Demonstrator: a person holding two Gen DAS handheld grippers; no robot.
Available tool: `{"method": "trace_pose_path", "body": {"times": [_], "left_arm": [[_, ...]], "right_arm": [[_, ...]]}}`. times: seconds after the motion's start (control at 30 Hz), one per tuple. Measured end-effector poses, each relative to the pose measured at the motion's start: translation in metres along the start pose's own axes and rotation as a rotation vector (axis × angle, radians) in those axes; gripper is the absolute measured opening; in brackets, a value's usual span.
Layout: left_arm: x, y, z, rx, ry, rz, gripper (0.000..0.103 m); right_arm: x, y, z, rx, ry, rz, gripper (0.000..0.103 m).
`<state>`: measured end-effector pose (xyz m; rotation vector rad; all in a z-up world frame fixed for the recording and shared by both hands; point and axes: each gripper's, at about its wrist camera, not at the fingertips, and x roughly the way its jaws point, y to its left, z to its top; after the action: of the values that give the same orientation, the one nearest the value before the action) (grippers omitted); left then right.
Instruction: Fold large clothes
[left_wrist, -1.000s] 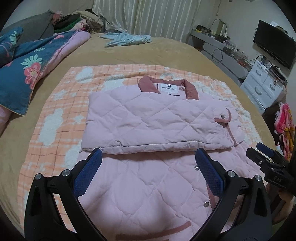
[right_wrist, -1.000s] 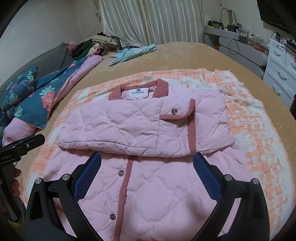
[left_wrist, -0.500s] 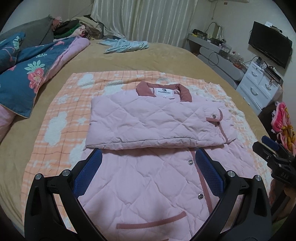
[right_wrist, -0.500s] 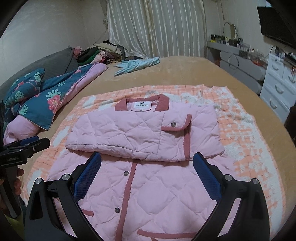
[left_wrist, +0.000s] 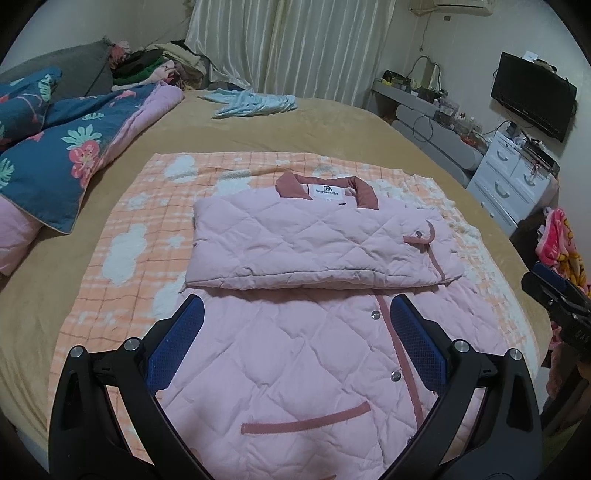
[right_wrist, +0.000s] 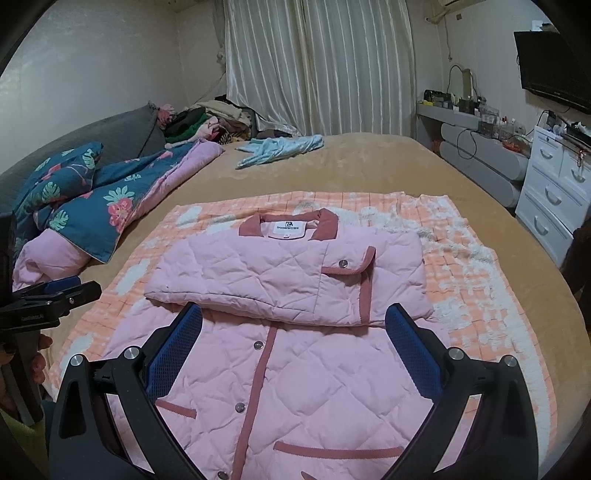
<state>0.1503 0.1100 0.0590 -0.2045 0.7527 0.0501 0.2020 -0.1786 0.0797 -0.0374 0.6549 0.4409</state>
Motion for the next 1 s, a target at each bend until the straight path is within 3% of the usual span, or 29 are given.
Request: {"method": "trace_pose_path", "body": {"times": [0.6,1.0], "left_arm": [[-0.025,-0.004,-0.037,0.014,-0.045,0.025,0.095],[-0.022,-0.002,-0.063,0.05,-0.022,0.059,0.095]], "right_arm": [[-0.038,-0.011,-0.023,-0.024,-0.043,-0.027,0.099],[-0.044,-0.022,-0.052,-0.045,-0.01,-0.052,0.099]]}}
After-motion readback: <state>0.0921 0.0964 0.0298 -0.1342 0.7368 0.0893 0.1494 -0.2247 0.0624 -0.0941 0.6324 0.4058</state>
